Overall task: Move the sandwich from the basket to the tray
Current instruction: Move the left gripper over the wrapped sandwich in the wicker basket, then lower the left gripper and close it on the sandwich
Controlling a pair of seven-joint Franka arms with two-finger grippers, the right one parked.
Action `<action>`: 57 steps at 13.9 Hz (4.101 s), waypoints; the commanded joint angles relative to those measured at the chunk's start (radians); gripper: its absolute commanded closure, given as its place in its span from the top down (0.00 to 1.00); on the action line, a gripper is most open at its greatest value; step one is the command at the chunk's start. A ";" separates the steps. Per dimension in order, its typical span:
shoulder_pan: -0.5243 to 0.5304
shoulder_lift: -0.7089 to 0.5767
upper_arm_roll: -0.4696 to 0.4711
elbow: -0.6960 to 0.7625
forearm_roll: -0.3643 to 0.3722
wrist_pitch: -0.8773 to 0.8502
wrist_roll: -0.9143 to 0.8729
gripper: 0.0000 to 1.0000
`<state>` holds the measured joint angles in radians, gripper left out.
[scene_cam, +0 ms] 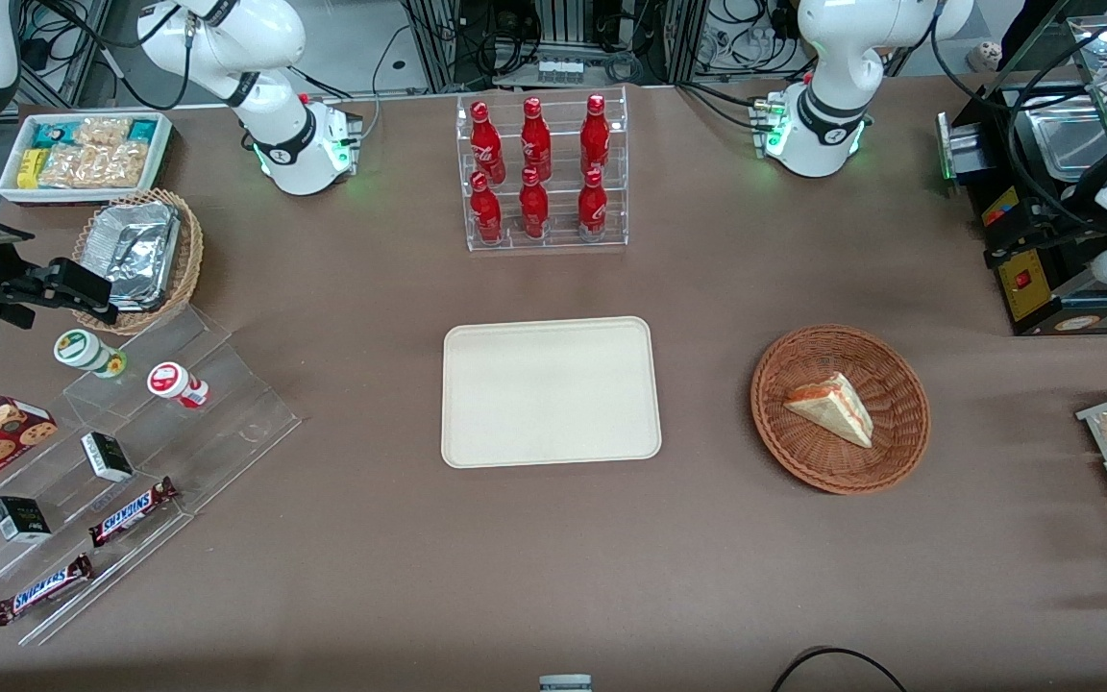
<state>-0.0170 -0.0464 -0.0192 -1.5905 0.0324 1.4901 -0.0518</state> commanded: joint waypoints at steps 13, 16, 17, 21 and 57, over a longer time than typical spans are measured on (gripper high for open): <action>-0.004 0.020 -0.062 -0.376 -0.003 0.437 -0.352 1.00; -0.004 0.029 -0.070 -0.495 -0.003 0.606 -0.636 1.00; -0.004 0.031 -0.070 -0.535 -0.003 0.660 -0.692 1.00; -0.006 0.089 -0.077 -0.609 -0.002 0.786 -0.955 1.00; -0.124 0.267 -0.142 -0.214 0.076 0.509 -1.093 0.15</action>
<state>-0.0873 0.2067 -0.1606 -1.9032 0.0929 2.0804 -1.1509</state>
